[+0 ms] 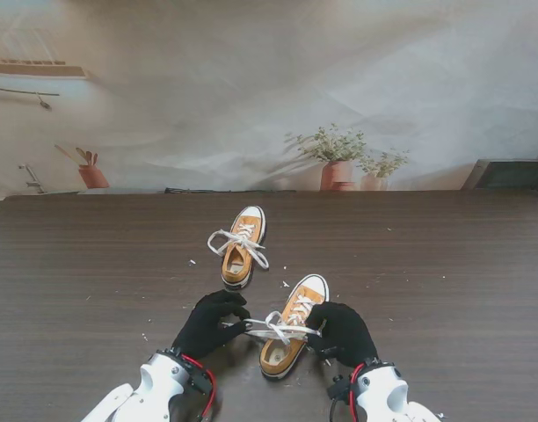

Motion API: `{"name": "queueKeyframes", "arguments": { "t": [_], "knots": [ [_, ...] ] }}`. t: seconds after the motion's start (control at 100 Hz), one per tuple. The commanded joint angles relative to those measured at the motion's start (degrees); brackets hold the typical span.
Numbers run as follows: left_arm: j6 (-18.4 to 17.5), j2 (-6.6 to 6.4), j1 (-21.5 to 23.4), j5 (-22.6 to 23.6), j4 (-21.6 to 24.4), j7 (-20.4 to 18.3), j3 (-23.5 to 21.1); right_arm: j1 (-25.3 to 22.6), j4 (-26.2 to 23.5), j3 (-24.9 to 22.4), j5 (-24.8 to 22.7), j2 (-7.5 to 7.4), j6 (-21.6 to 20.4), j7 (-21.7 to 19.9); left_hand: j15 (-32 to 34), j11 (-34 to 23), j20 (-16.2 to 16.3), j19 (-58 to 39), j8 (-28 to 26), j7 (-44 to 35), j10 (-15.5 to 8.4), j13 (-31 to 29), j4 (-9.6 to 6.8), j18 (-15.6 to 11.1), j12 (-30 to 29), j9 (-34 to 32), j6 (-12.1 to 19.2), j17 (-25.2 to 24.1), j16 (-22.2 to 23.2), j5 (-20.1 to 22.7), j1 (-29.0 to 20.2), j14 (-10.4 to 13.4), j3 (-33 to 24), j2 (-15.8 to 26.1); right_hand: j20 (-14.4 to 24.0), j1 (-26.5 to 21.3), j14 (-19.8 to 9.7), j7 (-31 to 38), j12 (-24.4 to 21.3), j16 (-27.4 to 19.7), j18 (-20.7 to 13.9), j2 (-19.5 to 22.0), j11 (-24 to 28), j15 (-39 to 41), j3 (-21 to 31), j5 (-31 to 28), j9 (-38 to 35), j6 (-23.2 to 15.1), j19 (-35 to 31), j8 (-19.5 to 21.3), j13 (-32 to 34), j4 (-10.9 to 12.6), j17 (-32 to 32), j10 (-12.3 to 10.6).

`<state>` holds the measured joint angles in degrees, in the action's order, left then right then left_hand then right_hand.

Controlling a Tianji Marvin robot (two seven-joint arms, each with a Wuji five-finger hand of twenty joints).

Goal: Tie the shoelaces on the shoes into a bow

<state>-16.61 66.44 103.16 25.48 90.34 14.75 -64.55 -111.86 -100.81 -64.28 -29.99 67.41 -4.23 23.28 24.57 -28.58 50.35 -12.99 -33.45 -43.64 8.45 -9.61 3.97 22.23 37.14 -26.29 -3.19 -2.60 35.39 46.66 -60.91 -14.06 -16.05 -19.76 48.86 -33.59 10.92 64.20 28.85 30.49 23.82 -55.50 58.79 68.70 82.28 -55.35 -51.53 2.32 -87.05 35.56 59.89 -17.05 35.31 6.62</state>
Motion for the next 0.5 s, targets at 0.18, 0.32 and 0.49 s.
{"name": "queueKeyframes", "arguments": {
  "t": [0.18,0.32,0.49],
  "knots": [
    [2.7,-0.09,-0.5,1.7,0.3,0.1,-0.3,0.2,1.8,-1.2,-1.6,0.52,1.4,2.0,-0.6,0.2,-0.8,0.2,3.7,-2.1,0.0,-1.7,1.48,-0.9,-2.0,-2.7,2.2,0.7,-1.9,5.2,2.1,-0.2,-8.2,-3.5,-1.0,-2.1,0.0,1.5,1.5,-1.0,1.5,-4.1,-0.8,5.2,7.7,-6.1,-8.2,-1.9,-3.9,1.8,8.9,1.3,6.8,1.2],
    [3.7,-0.08,-0.4,2.2,0.3,0.4,-0.7,0.2,2.3,-1.6,-1.7,0.63,1.8,2.5,-0.8,0.3,-1.7,0.5,5.6,-2.3,-0.1,-2.4,2.26,-0.9,-2.6,-4.0,2.0,1.0,-2.5,6.3,4.2,-0.3,-11.7,-5.0,-1.4,-2.4,-0.4,1.7,1.8,-1.0,2.0,-5.0,-1.2,7.3,7.7,-7.0,-11.2,-0.7,-4.7,1.2,12.4,1.8,10.5,4.3],
    [4.8,-0.04,-0.4,2.9,0.1,0.9,-1.2,0.3,2.7,-1.8,-2.6,0.72,2.7,3.4,-0.6,0.1,-1.7,0.3,5.6,-2.6,-0.4,-2.9,2.33,-0.7,-2.7,-4.6,2.0,1.5,-2.5,6.7,4.6,-0.4,-12.3,-5.5,-2.1,-2.7,-1.1,2.0,2.3,-1.2,2.5,-6.0,-1.7,7.9,7.7,-7.9,-13.3,-0.3,-4.6,0.9,15.0,2.7,13.6,6.1]
  ]
}}
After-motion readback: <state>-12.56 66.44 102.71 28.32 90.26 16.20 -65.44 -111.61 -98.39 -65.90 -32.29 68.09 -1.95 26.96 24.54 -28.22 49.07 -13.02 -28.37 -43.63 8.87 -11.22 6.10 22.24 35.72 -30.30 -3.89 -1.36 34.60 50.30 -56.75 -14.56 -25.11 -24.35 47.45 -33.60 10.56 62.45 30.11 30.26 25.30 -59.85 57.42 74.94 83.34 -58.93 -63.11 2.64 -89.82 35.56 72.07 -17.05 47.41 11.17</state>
